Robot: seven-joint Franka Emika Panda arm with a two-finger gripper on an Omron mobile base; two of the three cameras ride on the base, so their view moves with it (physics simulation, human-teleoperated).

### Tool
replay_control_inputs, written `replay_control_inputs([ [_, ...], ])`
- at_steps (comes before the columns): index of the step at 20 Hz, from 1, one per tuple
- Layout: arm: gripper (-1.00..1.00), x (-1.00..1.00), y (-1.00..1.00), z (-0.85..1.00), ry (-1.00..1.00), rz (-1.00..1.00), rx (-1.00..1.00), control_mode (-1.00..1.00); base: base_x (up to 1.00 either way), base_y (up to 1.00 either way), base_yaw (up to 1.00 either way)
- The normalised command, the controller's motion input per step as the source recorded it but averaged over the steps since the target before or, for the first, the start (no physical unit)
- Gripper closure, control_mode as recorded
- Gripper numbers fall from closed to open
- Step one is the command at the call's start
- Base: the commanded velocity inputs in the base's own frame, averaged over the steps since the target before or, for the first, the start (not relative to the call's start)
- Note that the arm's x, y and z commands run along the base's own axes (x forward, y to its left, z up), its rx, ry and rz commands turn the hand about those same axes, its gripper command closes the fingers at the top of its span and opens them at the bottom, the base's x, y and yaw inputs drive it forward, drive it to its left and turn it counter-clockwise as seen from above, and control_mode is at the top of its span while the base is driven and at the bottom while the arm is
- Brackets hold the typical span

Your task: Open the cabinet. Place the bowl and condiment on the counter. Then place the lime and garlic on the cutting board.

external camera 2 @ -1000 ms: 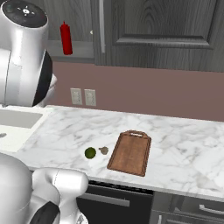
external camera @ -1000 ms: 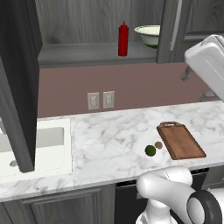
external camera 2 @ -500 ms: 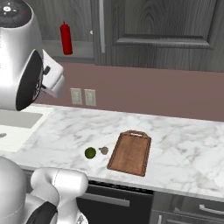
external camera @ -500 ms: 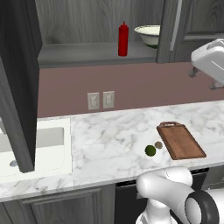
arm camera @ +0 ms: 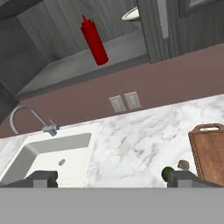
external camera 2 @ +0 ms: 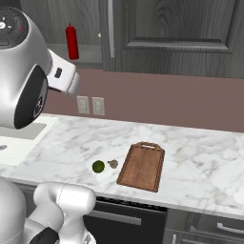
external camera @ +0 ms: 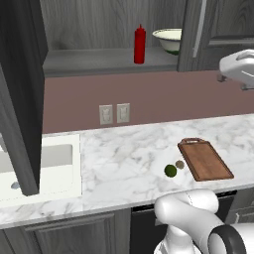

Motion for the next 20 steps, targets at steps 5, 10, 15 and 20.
replay_control_inputs([
  [5,-1.00,0.11,-0.25,0.13,-0.13,-0.01,-0.10,-1.00,0.00,0.00,0.00],
  [10,-1.00,0.14,-0.19,0.17,-0.09,-0.04,-0.08,-1.00,0.00,0.00,0.00],
  [15,-1.00,0.16,-0.17,0.17,-0.07,-0.02,-0.06,-1.00,0.00,0.00,0.00],
  [20,-1.00,0.22,-0.01,0.07,-0.03,0.00,-0.03,-1.00,0.00,0.00,0.00],
])
